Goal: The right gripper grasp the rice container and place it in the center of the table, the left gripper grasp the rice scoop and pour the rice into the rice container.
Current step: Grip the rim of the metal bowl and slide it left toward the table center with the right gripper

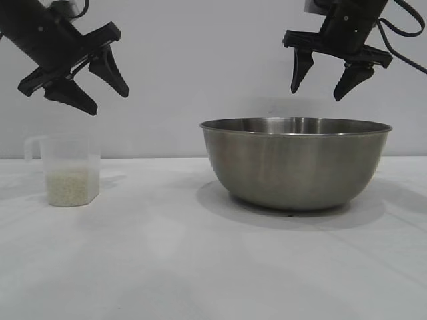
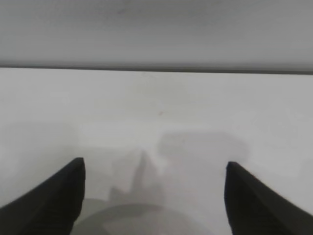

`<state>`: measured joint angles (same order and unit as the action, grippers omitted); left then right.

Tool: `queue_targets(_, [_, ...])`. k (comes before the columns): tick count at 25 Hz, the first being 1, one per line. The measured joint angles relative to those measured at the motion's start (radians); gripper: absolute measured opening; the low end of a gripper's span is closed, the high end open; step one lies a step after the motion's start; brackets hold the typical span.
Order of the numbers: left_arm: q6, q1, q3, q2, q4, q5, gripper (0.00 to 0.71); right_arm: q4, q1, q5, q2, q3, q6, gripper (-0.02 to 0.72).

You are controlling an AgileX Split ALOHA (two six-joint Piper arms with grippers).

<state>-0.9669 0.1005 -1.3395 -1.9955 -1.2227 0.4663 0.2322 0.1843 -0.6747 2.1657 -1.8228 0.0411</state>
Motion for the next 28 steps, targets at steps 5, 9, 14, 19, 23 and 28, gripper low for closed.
queue_targets(5, [0.000, 0.000, 0.000, 0.000, 0.000, 0.000, 0.398, 0.000, 0.000, 0.000, 0.000, 0.000, 0.000, 0.540])
queue_targets(9, [0.000, 0.000, 0.000, 0.000, 0.000, 0.000, 0.398, 0.000, 0.000, 0.000, 0.000, 0.000, 0.000, 0.540])
queue_targets(14, [0.000, 0.000, 0.000, 0.000, 0.000, 0.002, 0.398, -0.052, 0.000, -0.019, -0.011, 0.000, 0.000, 0.540])
queue_targets(19, [0.000, 0.000, 0.000, 0.000, 0.000, 0.014, 0.398, -0.105, 0.000, -0.131, -0.101, 0.000, 0.000, 0.540])
queue_targets(23, [0.000, 0.000, 0.000, 0.000, 0.000, 0.023, 0.398, -0.139, 0.000, -0.316, -0.161, 0.000, 0.000, 0.540])
queue_targets(28, [0.000, 0.000, 0.000, 0.000, 0.000, 0.028, 0.398, -0.150, 0.000, -0.509, -0.168, 0.000, 0.000, 0.540])
